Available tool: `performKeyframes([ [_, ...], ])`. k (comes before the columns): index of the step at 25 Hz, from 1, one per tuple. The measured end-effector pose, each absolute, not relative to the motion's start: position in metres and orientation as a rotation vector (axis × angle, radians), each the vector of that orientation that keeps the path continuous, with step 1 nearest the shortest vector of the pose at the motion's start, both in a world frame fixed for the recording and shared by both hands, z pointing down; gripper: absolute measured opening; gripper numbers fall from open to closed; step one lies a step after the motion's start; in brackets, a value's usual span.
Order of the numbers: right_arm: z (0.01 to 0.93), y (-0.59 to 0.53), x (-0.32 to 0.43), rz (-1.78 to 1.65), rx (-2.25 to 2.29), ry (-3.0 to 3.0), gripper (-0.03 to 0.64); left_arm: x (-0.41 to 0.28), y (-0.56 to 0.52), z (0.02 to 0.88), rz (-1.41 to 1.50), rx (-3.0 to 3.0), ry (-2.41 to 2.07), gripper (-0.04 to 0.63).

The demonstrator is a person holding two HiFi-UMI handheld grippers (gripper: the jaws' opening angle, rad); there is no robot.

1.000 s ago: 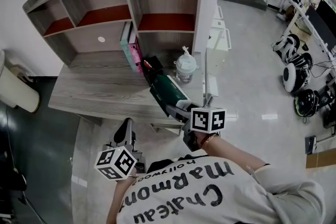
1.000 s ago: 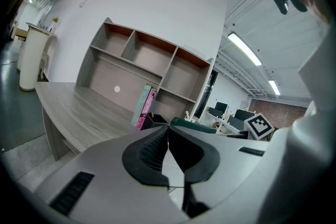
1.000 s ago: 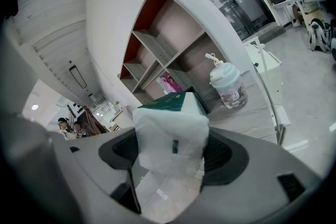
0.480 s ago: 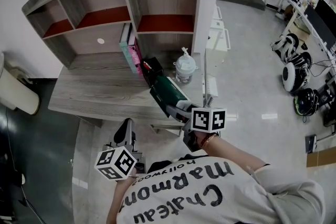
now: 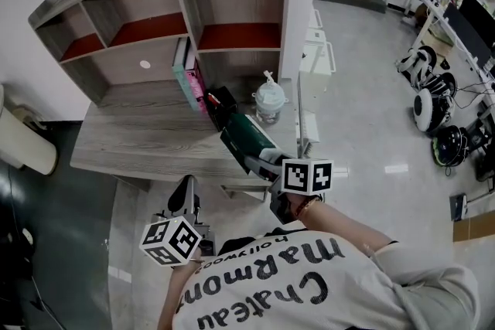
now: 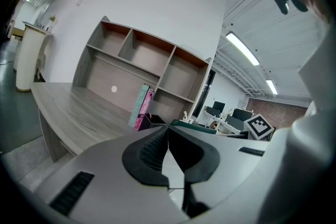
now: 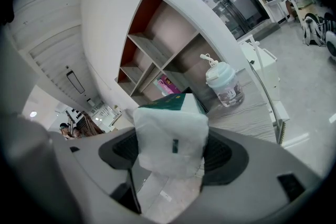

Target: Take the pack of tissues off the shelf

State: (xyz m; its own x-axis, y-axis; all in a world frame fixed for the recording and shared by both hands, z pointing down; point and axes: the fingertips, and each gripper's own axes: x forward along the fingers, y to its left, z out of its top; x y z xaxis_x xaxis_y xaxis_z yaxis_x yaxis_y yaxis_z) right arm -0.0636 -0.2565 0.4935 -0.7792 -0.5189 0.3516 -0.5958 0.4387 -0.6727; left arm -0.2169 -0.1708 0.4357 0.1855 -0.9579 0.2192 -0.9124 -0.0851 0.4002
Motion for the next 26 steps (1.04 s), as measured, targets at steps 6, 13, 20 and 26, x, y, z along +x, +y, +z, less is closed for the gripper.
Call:
performKeyframes([
  [6,0.491,-0.255,-0.064,1.277,1.008,-2.597,0.353,-0.217,-0.170,0.432,-0.133,2.036,-1.750,0.018],
  [13,0.488,-0.253,-0.063,1.366,1.009,-2.603,0.353,-0.218,-0.166,0.428,-0.128,2.042,-1.761,0.018],
  [20,0.480,-0.250,-0.061,1.385,1.015,-2.628,0.353,-0.218,-0.162,0.420,-0.126,2.053,-1.770,0.018],
  [26,0.478,-0.251,-0.058,1.387,1.025,-2.638,0.353,-0.216,-0.162,0.417,-0.124,2.064,-1.774,0.018],
])
